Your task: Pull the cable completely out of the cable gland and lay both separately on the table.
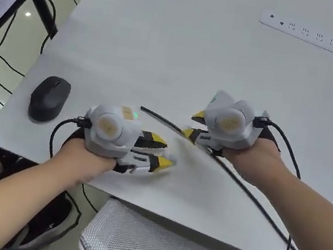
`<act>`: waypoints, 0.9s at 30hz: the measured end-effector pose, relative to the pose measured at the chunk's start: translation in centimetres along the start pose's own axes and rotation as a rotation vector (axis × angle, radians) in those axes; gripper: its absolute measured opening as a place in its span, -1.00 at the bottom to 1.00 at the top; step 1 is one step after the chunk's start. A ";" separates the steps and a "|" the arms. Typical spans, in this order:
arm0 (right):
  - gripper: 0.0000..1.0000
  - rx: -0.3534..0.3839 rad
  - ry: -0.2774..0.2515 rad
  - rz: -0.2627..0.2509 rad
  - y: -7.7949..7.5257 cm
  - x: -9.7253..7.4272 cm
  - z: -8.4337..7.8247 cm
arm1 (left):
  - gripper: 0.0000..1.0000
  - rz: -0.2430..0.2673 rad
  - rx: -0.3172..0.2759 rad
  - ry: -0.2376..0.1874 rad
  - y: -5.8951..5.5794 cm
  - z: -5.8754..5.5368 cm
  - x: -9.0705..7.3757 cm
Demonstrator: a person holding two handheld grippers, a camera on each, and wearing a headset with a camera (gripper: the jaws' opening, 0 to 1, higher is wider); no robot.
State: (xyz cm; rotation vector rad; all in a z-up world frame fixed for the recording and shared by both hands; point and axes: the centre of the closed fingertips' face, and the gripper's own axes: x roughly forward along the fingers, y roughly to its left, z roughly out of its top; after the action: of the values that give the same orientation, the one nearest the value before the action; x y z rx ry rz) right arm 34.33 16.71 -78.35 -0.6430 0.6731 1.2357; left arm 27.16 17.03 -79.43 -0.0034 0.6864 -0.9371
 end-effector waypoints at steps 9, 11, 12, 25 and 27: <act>-0.51 0.050 -0.094 -0.028 -0.7 -5.5 0.3 | -0.31 0.044 -0.058 -0.085 -0.9 3.1 -1.8; -0.48 0.052 -0.112 -0.031 -0.6 -6.7 0.3 | -0.30 0.058 -0.062 -0.093 -0.9 3.6 -2.3; -0.46 0.056 -0.119 -0.030 -0.5 -7.2 0.3 | -0.30 0.063 -0.066 -0.101 -0.9 3.8 -2.5; -0.24 0.279 -0.297 -0.046 -0.6 -15.5 -0.8 | -0.12 0.159 -0.127 -0.184 -2.4 6.2 -6.3; -0.21 0.328 -0.330 -0.058 -1.0 -17.0 -1.4 | -0.10 0.173 -0.133 -0.194 -2.7 6.5 -6.8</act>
State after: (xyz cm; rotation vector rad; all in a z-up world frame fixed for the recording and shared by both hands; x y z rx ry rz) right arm 31.84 4.93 -66.28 -0.1787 0.5578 1.1125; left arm 26.02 18.55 -69.82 -0.1486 0.5582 -0.7132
